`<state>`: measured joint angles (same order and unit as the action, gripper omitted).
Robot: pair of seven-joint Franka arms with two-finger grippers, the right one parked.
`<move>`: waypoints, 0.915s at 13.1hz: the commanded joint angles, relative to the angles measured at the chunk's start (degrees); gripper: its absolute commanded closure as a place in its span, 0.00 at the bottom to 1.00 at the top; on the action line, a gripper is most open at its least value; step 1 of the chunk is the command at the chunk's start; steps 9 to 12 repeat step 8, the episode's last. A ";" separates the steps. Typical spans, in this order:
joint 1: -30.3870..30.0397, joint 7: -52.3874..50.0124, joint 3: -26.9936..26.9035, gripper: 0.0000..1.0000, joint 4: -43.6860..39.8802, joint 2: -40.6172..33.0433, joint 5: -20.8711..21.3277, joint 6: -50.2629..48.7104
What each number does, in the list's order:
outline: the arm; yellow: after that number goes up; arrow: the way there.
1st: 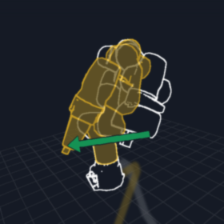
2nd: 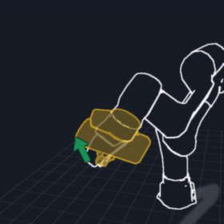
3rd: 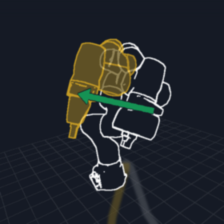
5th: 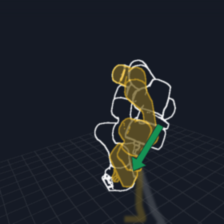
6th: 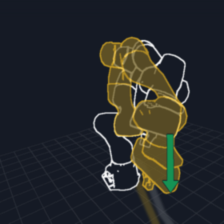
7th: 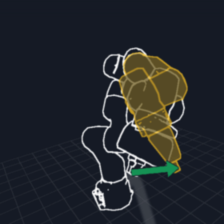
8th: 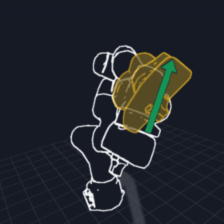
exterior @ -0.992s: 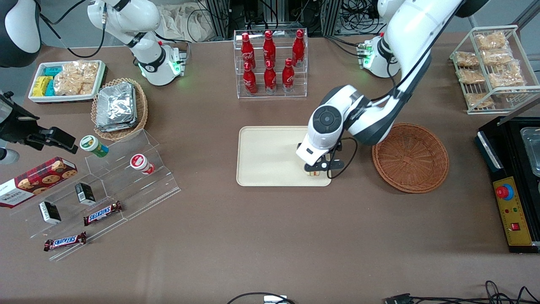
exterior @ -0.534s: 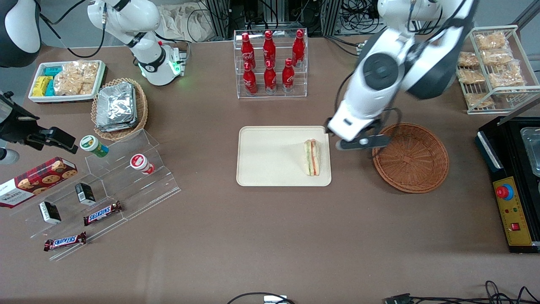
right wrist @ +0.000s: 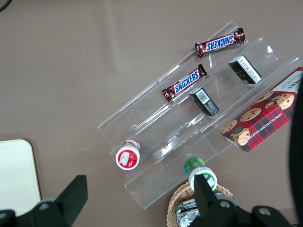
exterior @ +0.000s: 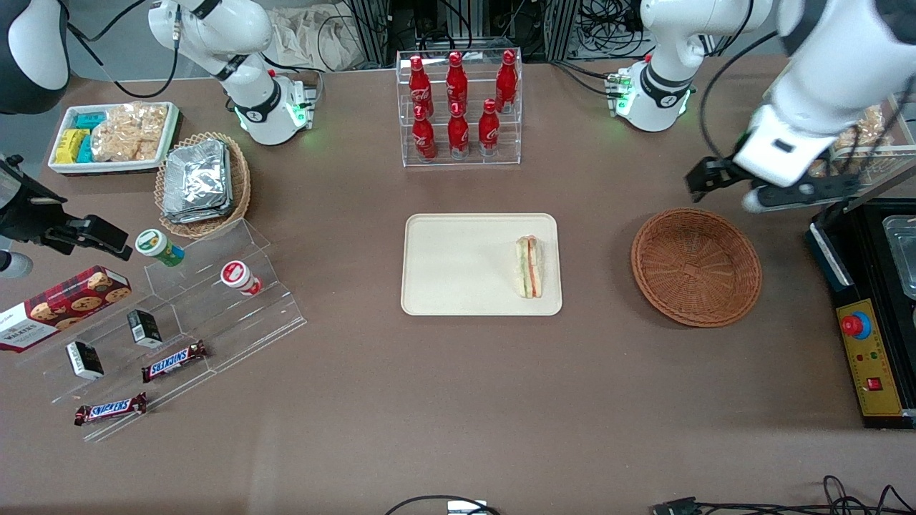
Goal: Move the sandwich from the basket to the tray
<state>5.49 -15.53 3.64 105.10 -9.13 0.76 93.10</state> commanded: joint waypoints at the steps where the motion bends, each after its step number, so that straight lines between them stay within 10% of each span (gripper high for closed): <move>1: 0.75 4.36 -3.63 0.00 1.34 -2.91 -1.02 -1.51; 12: 0.40 3.85 -6.45 0.00 0.11 -2.56 -0.50 -2.04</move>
